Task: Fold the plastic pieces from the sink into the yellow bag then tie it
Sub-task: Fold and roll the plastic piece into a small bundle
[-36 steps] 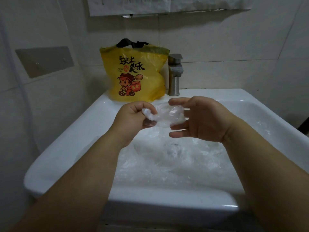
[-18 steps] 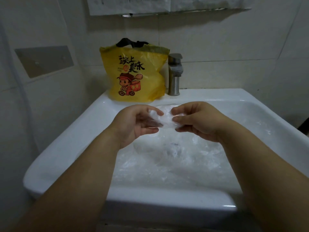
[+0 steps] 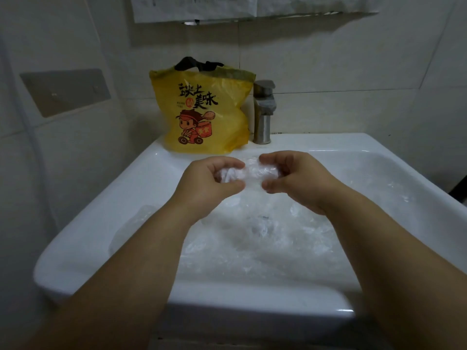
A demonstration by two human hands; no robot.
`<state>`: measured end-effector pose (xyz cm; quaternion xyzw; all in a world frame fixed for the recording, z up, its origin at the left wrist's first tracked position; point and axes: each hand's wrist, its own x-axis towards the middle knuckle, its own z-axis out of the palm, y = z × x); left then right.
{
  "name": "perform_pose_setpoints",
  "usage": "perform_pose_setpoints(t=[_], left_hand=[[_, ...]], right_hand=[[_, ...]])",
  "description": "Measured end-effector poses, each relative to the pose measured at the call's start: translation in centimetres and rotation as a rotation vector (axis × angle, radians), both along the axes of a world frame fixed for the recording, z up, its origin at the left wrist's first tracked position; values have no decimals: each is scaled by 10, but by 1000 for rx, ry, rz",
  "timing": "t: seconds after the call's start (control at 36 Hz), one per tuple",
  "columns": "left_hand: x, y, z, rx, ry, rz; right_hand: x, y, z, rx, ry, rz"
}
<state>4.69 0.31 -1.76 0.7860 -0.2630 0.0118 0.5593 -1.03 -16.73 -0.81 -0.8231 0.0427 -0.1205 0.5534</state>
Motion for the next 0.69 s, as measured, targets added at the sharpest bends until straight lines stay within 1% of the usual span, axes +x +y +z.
perform_pose_setpoints(t=[0.08,0.22,0.31,0.42,0.5,0.58,0.69], left_hand=[[2,-1,-3,12,-81,41],[2,-3,-4,7,-225,72],[4,-4,-4,-2,-254,88],[4,-2,2,-69,-125,45],[5,1,5,-170,36,-60],[7,2,5,-282,207,-157],[9,3,9,-350,285,-107]], right_hand=[[1,-1,-2,-102,-14,-32],[3,1,-5,-291,-95,-53],[1,2,-3,-391,-145,-67],[1,0,-2,-428,-172,-83],[0,-1,0,-425,-164,-58],[-3,-2,3,-261,-115,-1],[-4,-1,4,-164,-62,66]])
